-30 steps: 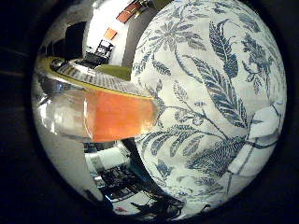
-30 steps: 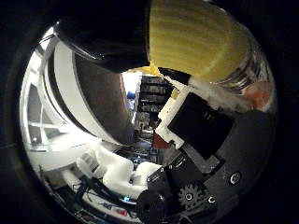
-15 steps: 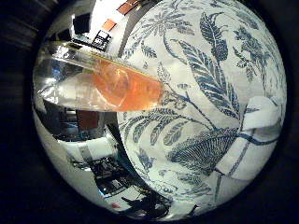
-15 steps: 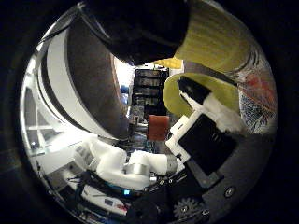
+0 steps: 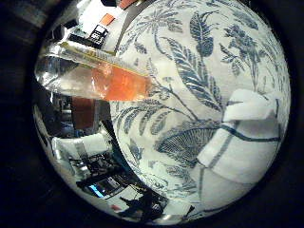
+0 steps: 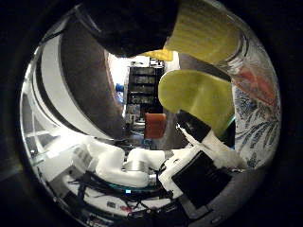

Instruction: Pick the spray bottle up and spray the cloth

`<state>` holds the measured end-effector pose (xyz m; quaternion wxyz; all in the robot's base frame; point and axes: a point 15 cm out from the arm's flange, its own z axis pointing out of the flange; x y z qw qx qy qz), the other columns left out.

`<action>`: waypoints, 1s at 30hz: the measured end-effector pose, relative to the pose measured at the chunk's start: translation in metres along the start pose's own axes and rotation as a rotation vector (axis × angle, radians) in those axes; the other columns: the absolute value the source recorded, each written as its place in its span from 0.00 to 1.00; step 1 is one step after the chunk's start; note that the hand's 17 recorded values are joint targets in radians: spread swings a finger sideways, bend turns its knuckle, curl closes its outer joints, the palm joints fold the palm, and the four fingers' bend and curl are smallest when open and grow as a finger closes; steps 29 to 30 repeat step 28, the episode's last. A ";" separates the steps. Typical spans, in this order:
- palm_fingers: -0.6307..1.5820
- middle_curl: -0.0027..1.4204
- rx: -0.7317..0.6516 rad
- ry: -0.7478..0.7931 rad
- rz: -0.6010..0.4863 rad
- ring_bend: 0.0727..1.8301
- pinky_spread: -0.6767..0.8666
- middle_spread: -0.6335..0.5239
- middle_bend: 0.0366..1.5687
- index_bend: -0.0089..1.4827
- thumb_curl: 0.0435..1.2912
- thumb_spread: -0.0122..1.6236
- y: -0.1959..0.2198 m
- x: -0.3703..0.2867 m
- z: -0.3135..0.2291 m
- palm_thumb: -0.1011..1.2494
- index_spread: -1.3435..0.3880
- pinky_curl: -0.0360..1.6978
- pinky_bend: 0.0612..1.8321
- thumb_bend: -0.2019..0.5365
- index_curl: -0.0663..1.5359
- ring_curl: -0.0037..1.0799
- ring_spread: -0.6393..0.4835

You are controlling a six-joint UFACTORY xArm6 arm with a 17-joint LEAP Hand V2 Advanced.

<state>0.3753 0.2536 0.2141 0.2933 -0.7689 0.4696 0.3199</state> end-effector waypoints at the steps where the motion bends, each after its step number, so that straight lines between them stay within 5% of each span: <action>1: 0.37 0.35 0.001 0.010 0.002 0.39 0.59 0.45 0.42 0.26 0.30 0.65 0.000 0.002 -0.003 0.64 0.58 0.41 0.19 0.24 0.37 0.41 0.48; 15: 0.36 0.28 -0.055 0.196 0.028 0.20 0.69 0.55 0.23 0.13 0.26 0.64 0.012 0.029 -0.041 0.57 0.62 0.29 0.13 0.24 0.30 0.29 0.67; 30: 0.39 0.27 0.042 0.247 0.019 0.16 0.69 0.57 0.18 0.11 0.25 0.64 0.009 0.025 -0.094 0.57 0.62 0.24 0.14 0.24 0.25 0.27 0.69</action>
